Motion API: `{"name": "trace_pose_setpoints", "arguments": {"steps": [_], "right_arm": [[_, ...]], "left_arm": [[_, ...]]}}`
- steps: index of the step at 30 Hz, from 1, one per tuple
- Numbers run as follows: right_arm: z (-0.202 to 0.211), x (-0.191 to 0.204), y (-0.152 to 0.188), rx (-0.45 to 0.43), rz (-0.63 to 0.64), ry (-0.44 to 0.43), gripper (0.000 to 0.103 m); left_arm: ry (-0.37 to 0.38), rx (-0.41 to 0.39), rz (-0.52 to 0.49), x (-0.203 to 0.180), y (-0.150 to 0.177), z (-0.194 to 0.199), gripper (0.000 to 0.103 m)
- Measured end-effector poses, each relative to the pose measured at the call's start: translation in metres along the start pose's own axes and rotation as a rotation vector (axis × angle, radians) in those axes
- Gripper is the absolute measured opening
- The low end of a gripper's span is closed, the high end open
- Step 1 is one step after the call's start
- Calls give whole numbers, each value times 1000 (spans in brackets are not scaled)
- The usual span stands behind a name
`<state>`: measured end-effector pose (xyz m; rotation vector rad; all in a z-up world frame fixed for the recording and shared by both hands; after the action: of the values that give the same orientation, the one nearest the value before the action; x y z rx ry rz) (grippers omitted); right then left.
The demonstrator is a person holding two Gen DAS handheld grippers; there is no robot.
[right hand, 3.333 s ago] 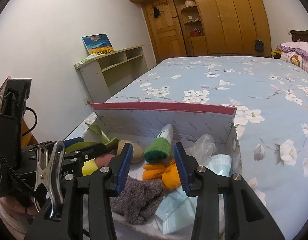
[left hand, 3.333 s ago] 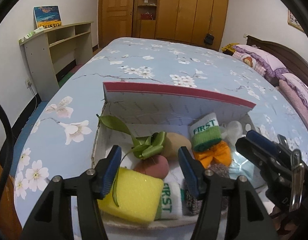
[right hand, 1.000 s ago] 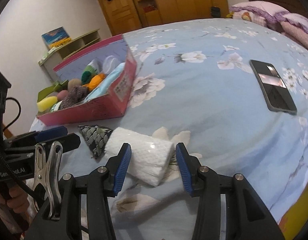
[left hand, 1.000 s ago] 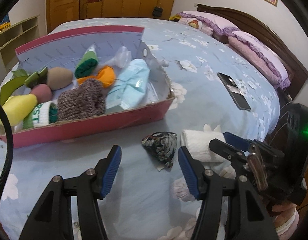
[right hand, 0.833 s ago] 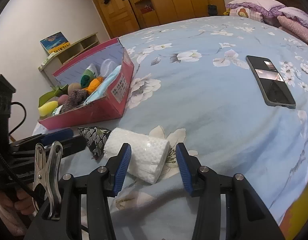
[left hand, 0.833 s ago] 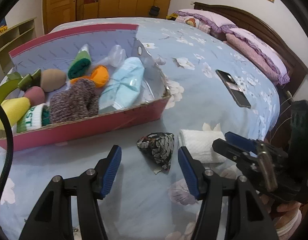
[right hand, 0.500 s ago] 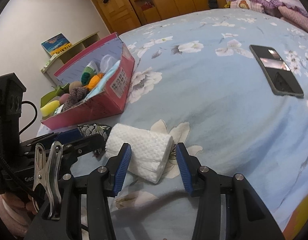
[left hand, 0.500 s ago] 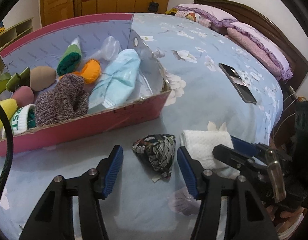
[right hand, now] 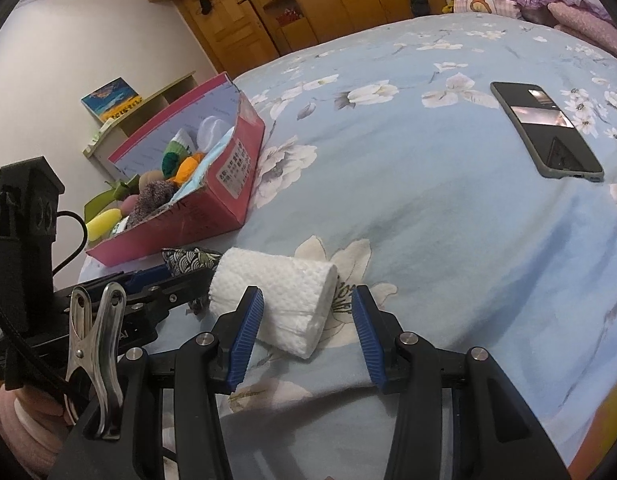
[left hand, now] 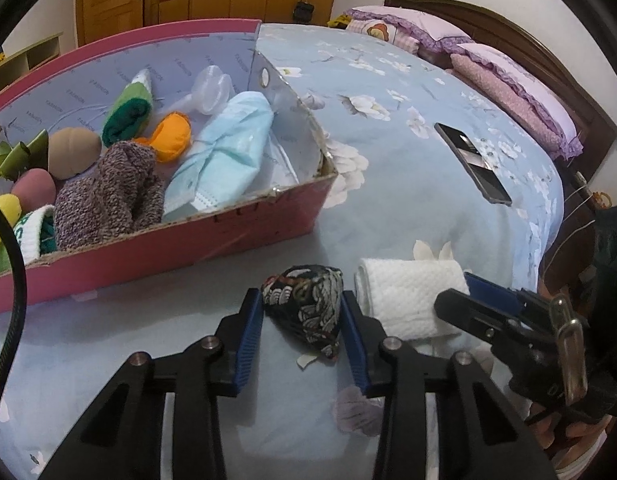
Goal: Organize soft objects
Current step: 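Grasp the patterned pouch with the left tool while the right tool grasps the white towel roll, then carry the patterned pouch and white towel roll over the box and lower them in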
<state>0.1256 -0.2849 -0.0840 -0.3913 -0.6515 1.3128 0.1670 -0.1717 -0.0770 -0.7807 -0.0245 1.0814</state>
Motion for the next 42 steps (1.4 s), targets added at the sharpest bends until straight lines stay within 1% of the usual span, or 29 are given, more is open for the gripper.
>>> {"name": "trace_pose_setpoints", "arguments": {"steps": [8, 14, 16, 17, 19, 22, 25, 29, 33, 42], "right_arm": [[-4, 4, 1, 8, 1, -14, 47], [-7, 10, 3, 6, 18, -20, 46], [-7, 11, 3, -3, 21, -20, 34], [-6, 12, 3, -6, 21, -21, 32], [-4, 13, 2, -16, 23, -18, 23], [-2, 13, 2, -25, 24, -8, 15], [2, 15, 0, -35, 19, -21, 12], [13, 23, -5, -70, 25, -64, 11], [24, 33, -9, -98, 38, -88, 11], [36, 54, -19, -115, 84, -107, 11]], "left_arm": [[-17, -18, -5, 4, 7, 18, 39], [-16, -35, 8, 6, 11, 33, 39], [-15, -45, 10, 7, 11, 39, 39], [-14, -49, 11, 8, 11, 41, 39], [-15, -60, 15, 9, 11, 47, 39], [-18, -73, 27, 12, 11, 52, 39], [-22, -85, 39, 16, 11, 56, 39], [-30, -114, 50, 22, 8, 69, 39], [-42, -137, 63, 29, 5, 79, 39], [-72, -200, 97, 49, -6, 104, 39]]}}
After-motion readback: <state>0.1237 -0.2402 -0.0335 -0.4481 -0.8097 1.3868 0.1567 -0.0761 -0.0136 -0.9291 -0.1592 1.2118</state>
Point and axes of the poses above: each gripper's, at about its wrist camera, not at the fingertips, and z roughly against the way its jaws point, x to its left, y to its underside, the point moved 9 cm from there along -z, roughly the way its jaws point, and after that the axes turned 15 degrees about y, right-handed, at the moved point
